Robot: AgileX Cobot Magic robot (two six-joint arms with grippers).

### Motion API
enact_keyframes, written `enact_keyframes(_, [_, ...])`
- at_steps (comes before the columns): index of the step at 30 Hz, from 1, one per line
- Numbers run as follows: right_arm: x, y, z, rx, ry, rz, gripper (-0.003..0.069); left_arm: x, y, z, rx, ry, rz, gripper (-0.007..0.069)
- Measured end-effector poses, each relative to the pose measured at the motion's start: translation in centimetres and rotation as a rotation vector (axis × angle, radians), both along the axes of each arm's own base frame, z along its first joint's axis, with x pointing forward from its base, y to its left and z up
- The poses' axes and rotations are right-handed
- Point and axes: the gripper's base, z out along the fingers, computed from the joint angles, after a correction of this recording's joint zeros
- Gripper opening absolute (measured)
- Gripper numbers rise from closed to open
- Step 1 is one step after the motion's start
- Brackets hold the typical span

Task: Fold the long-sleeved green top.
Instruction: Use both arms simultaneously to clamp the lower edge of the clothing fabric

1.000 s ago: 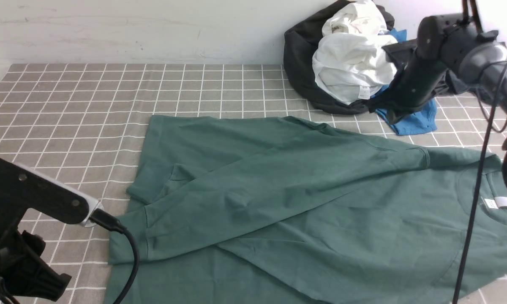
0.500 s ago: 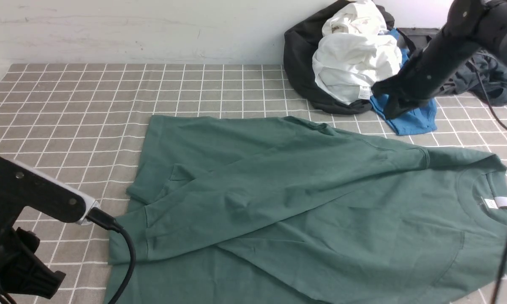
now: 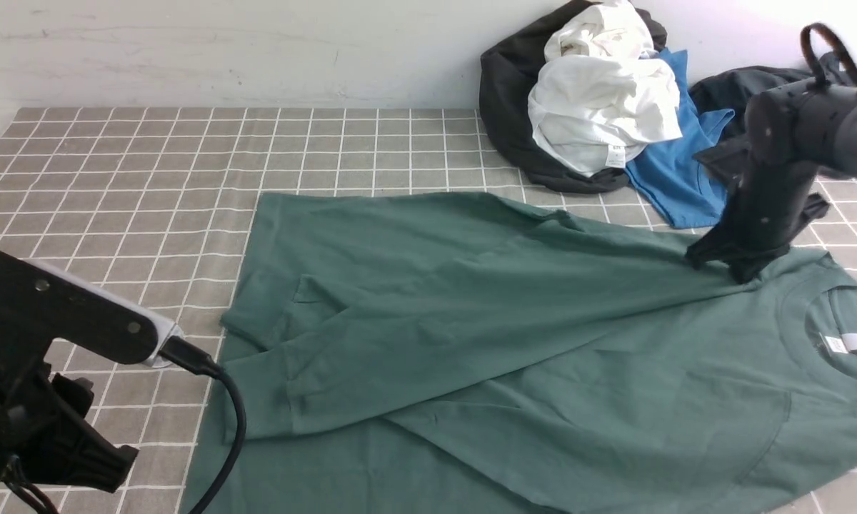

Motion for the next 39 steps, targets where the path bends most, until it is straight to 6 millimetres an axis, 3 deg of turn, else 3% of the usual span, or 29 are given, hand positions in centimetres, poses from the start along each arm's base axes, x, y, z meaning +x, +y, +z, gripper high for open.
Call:
enact_keyframes(2, [0.0, -1.2, 1.6, 0.002, -0.034, -0.046, -0.0013, -0.1, -0.4, -0.1, -0.050, 0.019, -0.008, 0.0202])
enact_keyframes(3, [-0.2, -1.6, 3.3, 0.020, -0.066, -0.063, -0.0013, -0.2, -0.6, -0.2, -0.071, 0.036, -0.022, 0.0202])
enact_keyframes(5, [-0.9, -1.2, 7.1, 0.083, -0.137, -0.059, -0.0013, -0.6, -1.1, -0.5, -0.091, 0.082, -0.077, 0.0203])
enact_keyframes(6, [-1.0, -1.2, 7.6, 0.082, -0.144, -0.055, -0.0013, -0.6, -1.1, -0.5, -0.092, 0.087, -0.084, 0.0203])
enact_keyframes(7, [-2.0, 0.2, 11.2, 0.157, -0.213, -0.019, -0.0013, -0.9, -1.6, -0.9, -0.104, 0.141, -0.146, 0.0211])
enact_keyframes(8, [-2.3, 0.4, 12.2, 0.164, -0.233, -0.007, -0.0013, -1.0, -1.7, -0.9, -0.094, 0.148, -0.167, 0.0213])
enact_keyframes(9, [-3.8, 2.0, 15.8, 0.226, -0.305, 0.044, -0.0013, -1.3, -2.2, -1.3, -0.087, 0.208, -0.241, 0.0236])
enact_keyframes(10, [-4.8, 3.1, 17.9, 0.257, -0.349, 0.084, -0.0013, -1.5, -2.5, -1.6, -0.080, 0.253, -0.289, 0.0257])
enact_keyframes(13, [-7.7, 6.0, 22.3, 0.301, -0.440, 0.196, -0.0013, -1.9, -3.2, -2.7, -0.043, 0.379, -0.415, 0.0329])
enact_keyframes(16, [-11.9, 9.0, 26.4, 0.335, -0.544, 0.329, -0.0013, -1.9, -4.3, -4.1, 0.028, 0.508, -0.598, 0.0425])
enact_keyframes(17, [-12.3, 9.1, 26.7, 0.335, -0.551, 0.339, -0.0013, -1.9, -4.4, -4.3, 0.042, 0.512, -0.624, 0.0430])
enact_keyframes(18, [-14.2, 10.4, 27.5, 0.353, -0.586, 0.396, -0.0013, -1.7, -5.1, -5.3, 0.110, 0.561, -0.739, 0.0461])
enact_keyframes(21, [-16.2, 11.3, 27.1, 0.367, -0.601, 0.451, -0.0013, -1.3, -5.9, -7.0, 0.223, 0.631, -0.870, 0.0475])
enact_keyframes(26, [-18.1, 11.3, 22.4, 0.380, -0.535, 0.453, -0.0013, -0.2, -6.4, -10.1, 0.403, 0.755, -0.974, 0.0463])
enact_keyframes(29, [-19.1, 11.0, 20.2, 0.377, -0.478, 0.454, -0.0013, 0.4, -6.5, -11.0, 0.455, 0.756, -0.997, 0.0439])
enact_keyframes(34, [-20.7, 10.5, 19.4, 0.376, -0.480, 0.473, -0.0013, 1.3, -6.6, -11.5, 0.513, 0.699, -1.012, 0.0330])
enact_keyframes(39, [-22.2, 10.0, 21.5, 0.383, -0.577, 0.496, -0.0013, 1.5, -6.5, -11.4, 0.532, 0.679, -1.020, 0.0066])
